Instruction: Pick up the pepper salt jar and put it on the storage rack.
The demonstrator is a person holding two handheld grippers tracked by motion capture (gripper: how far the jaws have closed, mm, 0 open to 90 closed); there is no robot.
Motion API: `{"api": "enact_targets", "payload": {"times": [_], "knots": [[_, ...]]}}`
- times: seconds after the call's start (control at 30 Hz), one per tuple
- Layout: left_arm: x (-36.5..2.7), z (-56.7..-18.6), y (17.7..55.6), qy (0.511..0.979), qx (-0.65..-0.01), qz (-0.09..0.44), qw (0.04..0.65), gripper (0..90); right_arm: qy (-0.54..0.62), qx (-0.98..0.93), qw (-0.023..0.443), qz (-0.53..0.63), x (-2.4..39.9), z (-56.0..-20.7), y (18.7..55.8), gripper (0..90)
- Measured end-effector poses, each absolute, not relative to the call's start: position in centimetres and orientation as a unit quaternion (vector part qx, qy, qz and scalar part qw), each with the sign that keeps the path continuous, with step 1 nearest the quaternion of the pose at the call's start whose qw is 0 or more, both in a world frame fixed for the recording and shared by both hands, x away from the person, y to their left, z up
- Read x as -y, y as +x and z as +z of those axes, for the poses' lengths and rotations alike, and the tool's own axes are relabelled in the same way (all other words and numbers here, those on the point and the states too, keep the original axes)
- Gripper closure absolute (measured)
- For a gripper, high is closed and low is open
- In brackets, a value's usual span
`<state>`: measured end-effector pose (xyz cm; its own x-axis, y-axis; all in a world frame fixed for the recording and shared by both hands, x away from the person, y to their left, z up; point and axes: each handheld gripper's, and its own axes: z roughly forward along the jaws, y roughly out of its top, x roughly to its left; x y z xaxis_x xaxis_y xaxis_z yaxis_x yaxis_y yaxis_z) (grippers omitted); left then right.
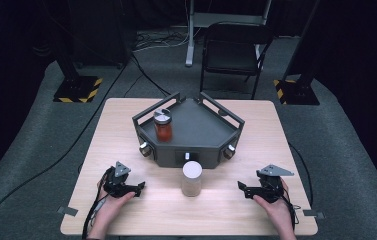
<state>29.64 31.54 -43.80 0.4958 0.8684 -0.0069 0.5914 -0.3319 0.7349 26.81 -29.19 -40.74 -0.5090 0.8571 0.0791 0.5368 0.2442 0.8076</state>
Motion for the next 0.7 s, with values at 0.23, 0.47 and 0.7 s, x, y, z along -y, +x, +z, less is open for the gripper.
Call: {"api": "enact_targets", "payload": {"times": [0.23, 0.47, 0.7], "knots": [[-31.5, -43.8, 29.6, 0.792, -0.461, 0.199, 0.349, 7.2, 0.441, -0.771, 0.192, 0.417, 28.6, -40.2, 26.6, 9.8], [-31.5, -43.8, 29.6, 0.792, -0.461, 0.199, 0.348, 7.1, 0.421, -0.779, 0.190, 0.423, 27.6, -39.7, 26.6, 9.8], [-31.5, -43.8, 29.6, 0.792, -0.461, 0.199, 0.348, 7.2, 0.404, -0.785, 0.183, 0.433, 26.6, -39.2, 26.8, 9.8]]}}
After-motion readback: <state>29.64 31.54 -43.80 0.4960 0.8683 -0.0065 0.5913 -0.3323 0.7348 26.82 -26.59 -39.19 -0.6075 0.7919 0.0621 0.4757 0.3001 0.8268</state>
